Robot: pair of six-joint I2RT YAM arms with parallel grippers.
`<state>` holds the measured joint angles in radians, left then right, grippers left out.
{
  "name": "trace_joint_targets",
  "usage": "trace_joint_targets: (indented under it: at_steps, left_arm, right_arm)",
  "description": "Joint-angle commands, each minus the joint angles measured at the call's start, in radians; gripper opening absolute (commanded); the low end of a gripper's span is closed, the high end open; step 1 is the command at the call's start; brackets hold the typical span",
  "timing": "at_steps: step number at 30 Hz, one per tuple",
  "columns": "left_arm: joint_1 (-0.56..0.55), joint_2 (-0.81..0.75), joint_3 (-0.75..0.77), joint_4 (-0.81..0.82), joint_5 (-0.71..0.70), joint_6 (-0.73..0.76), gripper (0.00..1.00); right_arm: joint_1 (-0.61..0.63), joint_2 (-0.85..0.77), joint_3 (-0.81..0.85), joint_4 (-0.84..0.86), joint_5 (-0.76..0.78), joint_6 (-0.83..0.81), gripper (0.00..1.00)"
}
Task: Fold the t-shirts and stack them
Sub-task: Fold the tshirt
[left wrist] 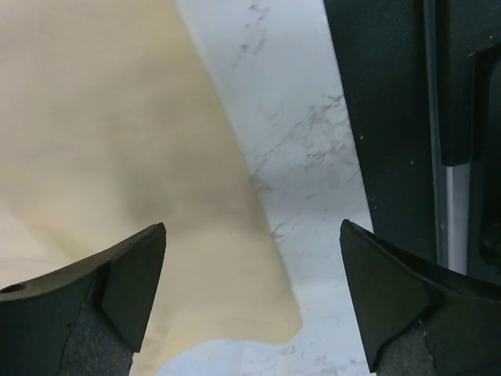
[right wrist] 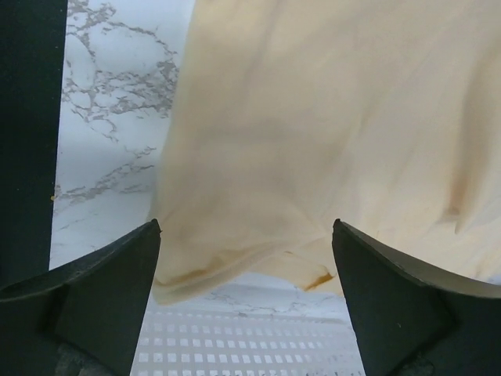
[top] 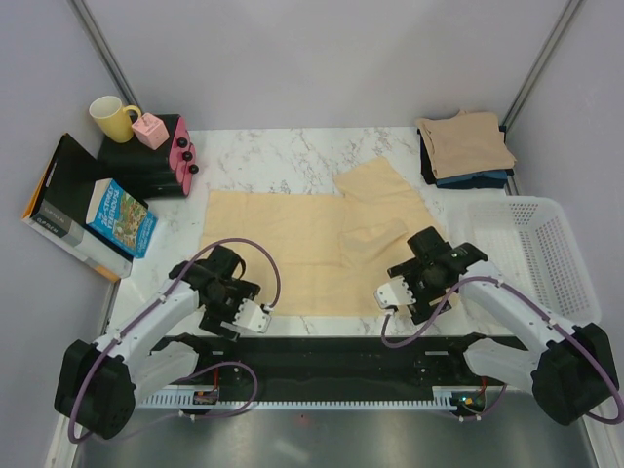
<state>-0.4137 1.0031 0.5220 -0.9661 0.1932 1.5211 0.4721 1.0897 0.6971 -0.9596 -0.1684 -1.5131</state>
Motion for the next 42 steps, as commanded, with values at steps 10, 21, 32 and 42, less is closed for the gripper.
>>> trace_joint_targets:
  at_steps: [10,21,32,42]
  left_arm:
    - [0.025,0.078,0.539,0.078,0.028,-0.248,0.99]
    - [0.305,0.86,1.103,0.244,-0.121,-0.521,0.99]
    - [0.366,1.12,1.354,0.204,-0.129,-0.674,0.99]
    - [0.368,1.131,1.3,0.167,-0.143,-0.589,0.98]
  right_arm:
    - [-0.045,0.271,0.59,0.112,-0.117,0.649,0.98]
    - [-0.196,1.013,1.419,0.167,-0.013,1.002,0.97]
    - [-0.256,1.295,1.595,0.358,0.05,1.103,0.89]
    - [-0.317,1.473,1.665,0.441,0.072,1.242,0.81]
